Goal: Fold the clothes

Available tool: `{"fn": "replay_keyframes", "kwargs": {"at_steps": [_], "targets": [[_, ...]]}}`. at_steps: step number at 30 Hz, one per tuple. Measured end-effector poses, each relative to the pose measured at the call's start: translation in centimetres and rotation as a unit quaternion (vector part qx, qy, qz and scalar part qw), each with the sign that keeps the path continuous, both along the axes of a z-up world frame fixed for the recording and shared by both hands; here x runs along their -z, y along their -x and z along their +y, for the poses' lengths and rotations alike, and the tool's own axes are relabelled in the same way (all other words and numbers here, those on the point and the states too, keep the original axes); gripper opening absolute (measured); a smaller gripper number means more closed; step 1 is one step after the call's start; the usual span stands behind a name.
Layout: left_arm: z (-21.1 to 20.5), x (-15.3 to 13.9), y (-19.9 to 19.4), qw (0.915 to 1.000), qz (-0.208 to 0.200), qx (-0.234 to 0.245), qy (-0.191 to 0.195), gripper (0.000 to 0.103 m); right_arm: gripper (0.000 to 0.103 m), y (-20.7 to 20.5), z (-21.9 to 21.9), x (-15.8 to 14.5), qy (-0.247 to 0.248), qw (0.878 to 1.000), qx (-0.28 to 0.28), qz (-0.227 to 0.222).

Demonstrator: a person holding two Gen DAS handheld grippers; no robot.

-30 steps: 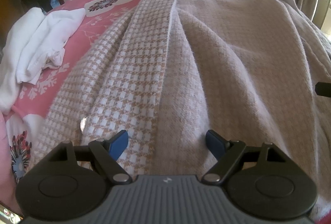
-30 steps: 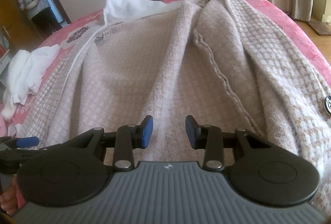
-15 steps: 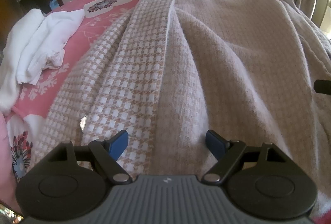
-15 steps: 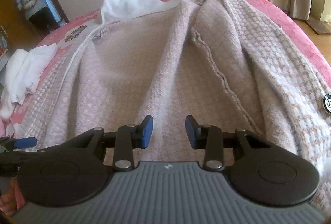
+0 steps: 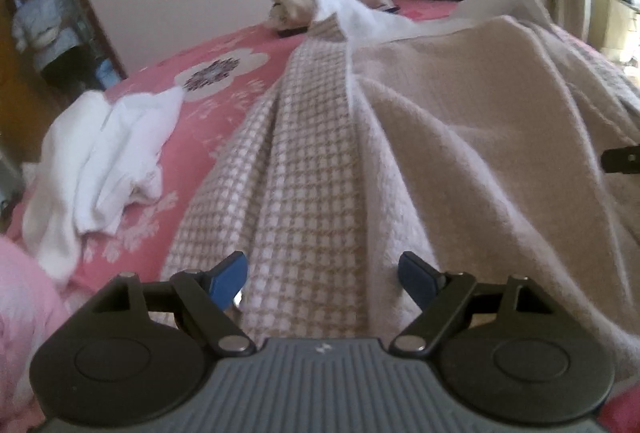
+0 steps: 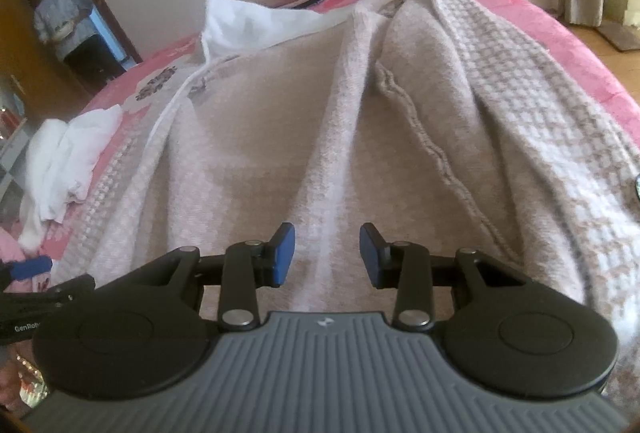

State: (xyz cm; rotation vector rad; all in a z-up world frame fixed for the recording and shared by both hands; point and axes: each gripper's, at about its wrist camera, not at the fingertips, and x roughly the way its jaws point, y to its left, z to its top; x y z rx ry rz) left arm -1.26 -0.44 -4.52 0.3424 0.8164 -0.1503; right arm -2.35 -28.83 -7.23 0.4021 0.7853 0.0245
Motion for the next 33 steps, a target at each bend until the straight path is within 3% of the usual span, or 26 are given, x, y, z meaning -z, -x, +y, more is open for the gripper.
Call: {"fn": "replay_keyframes", "kwargs": {"at_steps": [3, 7, 8, 12, 15, 18, 20, 23, 26, 28, 33], "targets": [[0.3, -0.4, -0.1, 0.9999, 0.0, 0.01, 0.012, 0.084, 0.038, -0.1, 0.2, 0.1, -0.008, 1.0, -0.017, -0.004], [2.2, -1.5, -0.3, 0.9972, 0.007, 0.013, 0.074, 0.084, 0.038, -0.3, 0.2, 0.2, -0.023, 0.999, -0.034, -0.017], [2.3, -1.4, -0.5, 0.9972, 0.012, 0.018, 0.072, 0.084, 0.038, -0.4, 0.3, 0.2, -0.025, 0.999, -0.037, -0.019], [1.9, 1.4, -1.7, 0.9981, 0.048, 0.038, 0.008, 0.075, 0.039, -0.7, 0.5, 0.3, -0.041, 0.998, -0.048, -0.023], [1.8, 3.5, -2.3, 0.9967, 0.071, 0.038, -0.011, 0.074, 0.039, -0.6, 1.0, -0.4, -0.076, 0.995, -0.058, -0.039], [1.4, 5.1, -2.0, 0.9958, 0.061, 0.049, -0.047, 0.077, 0.041, -0.5, 2.1, -1.6, -0.114, 0.989, -0.074, -0.062], [0.9, 5.5, -1.6, 0.9947, 0.044, 0.06, -0.071, 0.077, 0.041, -0.6, 3.1, -1.6, -0.11, 0.987, -0.096, -0.064], [1.0, 5.7, -1.3, 0.9949, 0.028, 0.06, -0.076, 0.065, 0.041, -0.7, 4.3, -0.7, -0.085, 0.988, -0.12, -0.039], [1.3, 5.5, -1.3, 0.9957, 0.017, 0.048, -0.077, 0.05, 0.041, -0.9, 3.9, 0.1, -0.101, 0.988, -0.113, -0.004], [1.6, 5.1, -1.4, 0.9962, 0.017, 0.038, -0.076, 0.032, 0.041, -1.0, 3.1, 0.4, -0.12, 0.988, -0.098, 0.011], [2.9, 2.6, -2.2, 0.9981, 0.012, 0.006, -0.06, 0.019, 0.041, -0.5, 1.2, 0.2, -0.155, 0.985, -0.073, 0.007]]}}
